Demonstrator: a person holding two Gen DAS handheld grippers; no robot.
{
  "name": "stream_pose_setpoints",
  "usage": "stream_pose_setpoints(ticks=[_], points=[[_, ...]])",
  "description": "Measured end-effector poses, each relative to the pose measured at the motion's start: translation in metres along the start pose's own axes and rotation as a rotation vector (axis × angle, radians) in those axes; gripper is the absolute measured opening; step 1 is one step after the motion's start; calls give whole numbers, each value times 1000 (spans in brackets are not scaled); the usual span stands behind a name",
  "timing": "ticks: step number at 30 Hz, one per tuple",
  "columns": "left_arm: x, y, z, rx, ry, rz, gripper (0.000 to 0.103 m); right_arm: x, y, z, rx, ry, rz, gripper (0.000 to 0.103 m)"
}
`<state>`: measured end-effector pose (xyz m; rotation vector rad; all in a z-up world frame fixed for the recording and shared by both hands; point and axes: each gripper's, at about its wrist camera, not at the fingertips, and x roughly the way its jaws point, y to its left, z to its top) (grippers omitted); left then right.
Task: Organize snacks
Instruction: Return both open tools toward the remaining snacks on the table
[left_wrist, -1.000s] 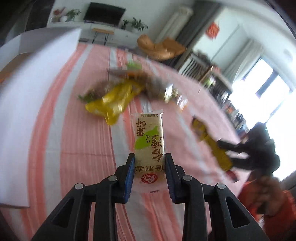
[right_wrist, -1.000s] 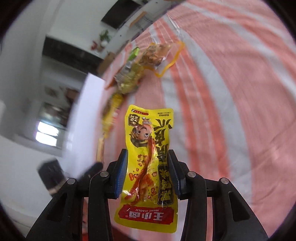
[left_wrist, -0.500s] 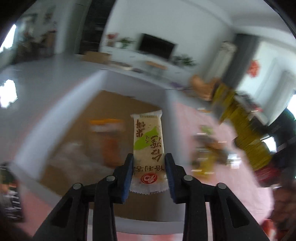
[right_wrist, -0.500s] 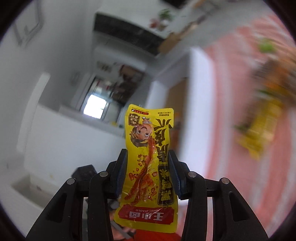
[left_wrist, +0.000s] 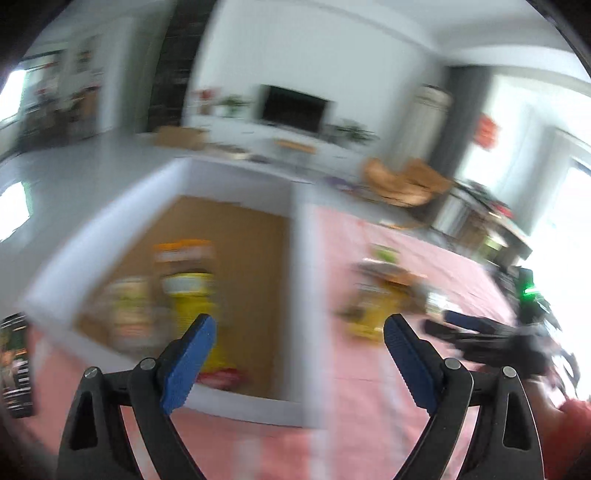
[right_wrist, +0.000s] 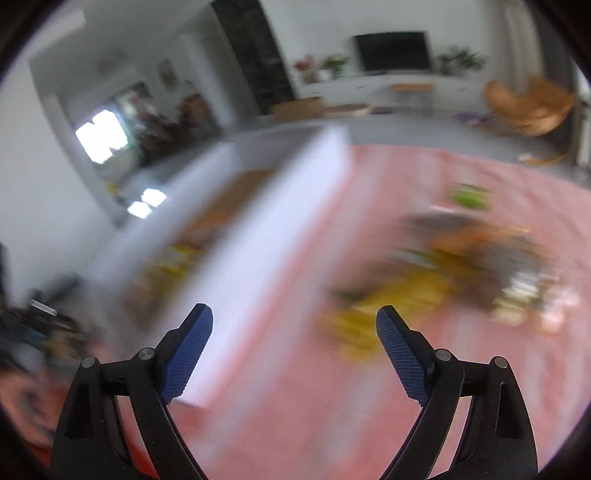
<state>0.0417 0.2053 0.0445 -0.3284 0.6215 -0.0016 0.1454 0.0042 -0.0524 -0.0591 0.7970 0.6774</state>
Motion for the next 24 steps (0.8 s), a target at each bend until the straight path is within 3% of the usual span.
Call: stream_pose_setpoints(ticks=[2, 4, 6, 8, 11, 14, 20, 24], points=[[10, -45, -9, 64, 33, -91, 103, -9, -35, -21, -24, -1, -128, 92], [34, -94, -28, 142, 110, -194, 103, -24, -80, -48, -30, 21, -281, 92], [62, -131, -52, 201, 210, -236, 103, -38, -114, -72, -2, 45, -389, 92], [93, -157, -81, 263, 288, -234, 103, -46, -148, -93, 44, 55, -458, 92], [136, -166, -110, 331, 365, -167, 102, -54, -181, -115, 105, 60, -531, 92], [163, -166, -124, 357, 371, -95, 102, -52, -191, -129, 126, 59, -553, 92], [197, -162, -113, 437, 313, 29, 103, -46, -206, -139, 144, 71, -550, 94], [203, -157, -113, 385, 339, 32, 103, -46, -221, -155, 226, 75, -488, 99]])
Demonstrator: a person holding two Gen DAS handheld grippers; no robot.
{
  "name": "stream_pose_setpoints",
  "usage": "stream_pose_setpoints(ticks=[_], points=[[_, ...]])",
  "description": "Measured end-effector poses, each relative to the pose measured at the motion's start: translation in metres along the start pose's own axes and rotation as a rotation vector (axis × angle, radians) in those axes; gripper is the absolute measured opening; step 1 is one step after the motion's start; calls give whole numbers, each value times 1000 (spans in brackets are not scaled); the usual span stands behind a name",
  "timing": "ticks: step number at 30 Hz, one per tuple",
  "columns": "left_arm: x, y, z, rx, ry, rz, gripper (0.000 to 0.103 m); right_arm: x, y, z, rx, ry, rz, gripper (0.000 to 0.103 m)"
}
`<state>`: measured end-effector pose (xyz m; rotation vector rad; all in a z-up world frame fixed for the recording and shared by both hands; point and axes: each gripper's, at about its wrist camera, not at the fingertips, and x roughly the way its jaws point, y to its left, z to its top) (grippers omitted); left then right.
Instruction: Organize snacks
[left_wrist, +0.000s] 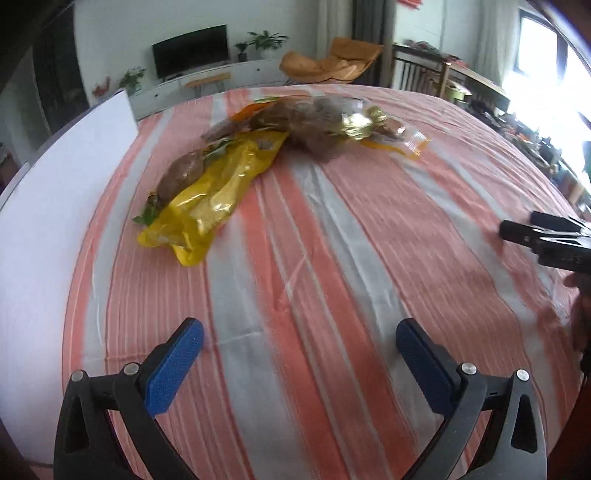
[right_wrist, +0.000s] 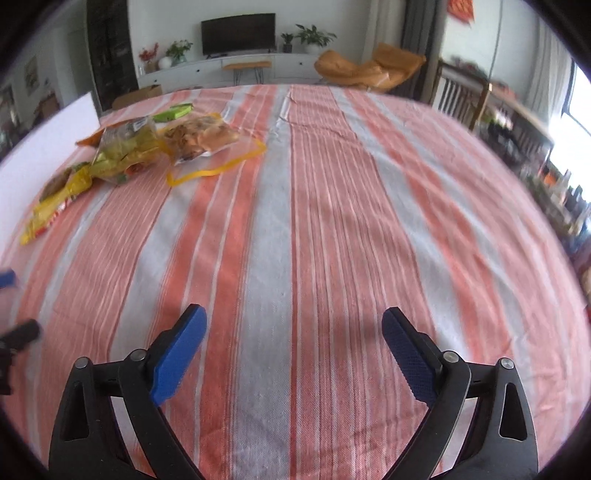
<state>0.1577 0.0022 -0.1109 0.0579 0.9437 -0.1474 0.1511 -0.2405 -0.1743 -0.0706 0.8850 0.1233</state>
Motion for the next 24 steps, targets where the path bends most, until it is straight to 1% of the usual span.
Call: stream_pose_setpoints(ticks=[2, 24], points=[[-2, 0, -1, 2, 1, 1, 103, 0, -4, 0, 23, 2, -10, 99], [-4, 3, -3, 2, 2, 1, 103, 1, -3, -1, 26, 4, -15, 100]])
